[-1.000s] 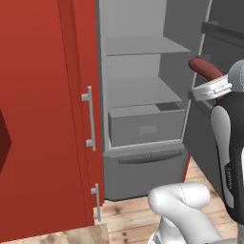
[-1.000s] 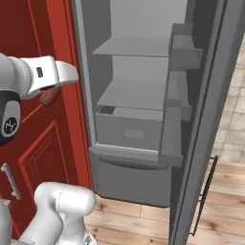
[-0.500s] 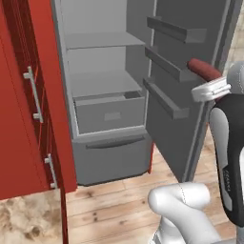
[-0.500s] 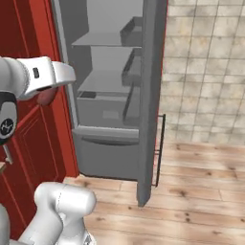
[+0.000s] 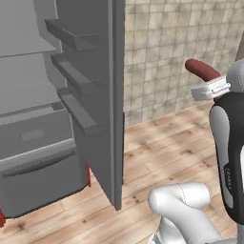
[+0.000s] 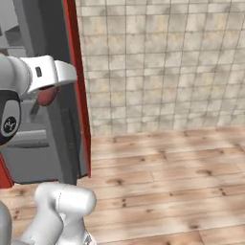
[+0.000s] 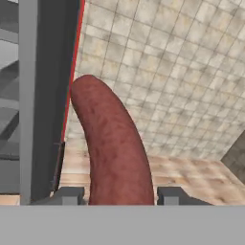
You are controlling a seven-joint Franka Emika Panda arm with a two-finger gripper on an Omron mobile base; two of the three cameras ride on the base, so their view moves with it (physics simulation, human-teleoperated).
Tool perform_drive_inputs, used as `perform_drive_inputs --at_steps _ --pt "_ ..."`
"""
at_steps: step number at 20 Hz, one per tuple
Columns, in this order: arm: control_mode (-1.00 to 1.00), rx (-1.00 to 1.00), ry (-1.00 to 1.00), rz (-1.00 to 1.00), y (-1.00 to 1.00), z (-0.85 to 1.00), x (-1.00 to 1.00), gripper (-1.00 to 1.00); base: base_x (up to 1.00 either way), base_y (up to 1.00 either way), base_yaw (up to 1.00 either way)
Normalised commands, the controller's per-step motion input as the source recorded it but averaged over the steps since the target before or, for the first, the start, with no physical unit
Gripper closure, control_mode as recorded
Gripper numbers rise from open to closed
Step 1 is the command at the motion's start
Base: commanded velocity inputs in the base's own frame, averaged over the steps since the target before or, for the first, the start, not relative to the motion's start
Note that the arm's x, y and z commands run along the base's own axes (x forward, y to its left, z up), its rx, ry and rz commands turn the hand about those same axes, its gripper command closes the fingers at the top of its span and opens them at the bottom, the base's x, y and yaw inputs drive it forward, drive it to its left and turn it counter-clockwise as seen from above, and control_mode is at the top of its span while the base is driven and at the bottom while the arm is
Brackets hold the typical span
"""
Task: Move the hot dog bun to the plate on the dining table and place the condiment next to that plate. Then navigate to the fridge and take the sausage and place it on the plate as well.
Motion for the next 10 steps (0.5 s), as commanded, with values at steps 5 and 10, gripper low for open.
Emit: perform_drive_inputs --at_steps 5,10 --pt "1.00 0.00 0.00 0.00 0.00 0.00 0.00 1.00 0.00 -0.92 -0.58" --pt "1.00 0.00 0.00 0.00 0.00 0.00 0.00 1.00 0.06 -0.91 -0.61"
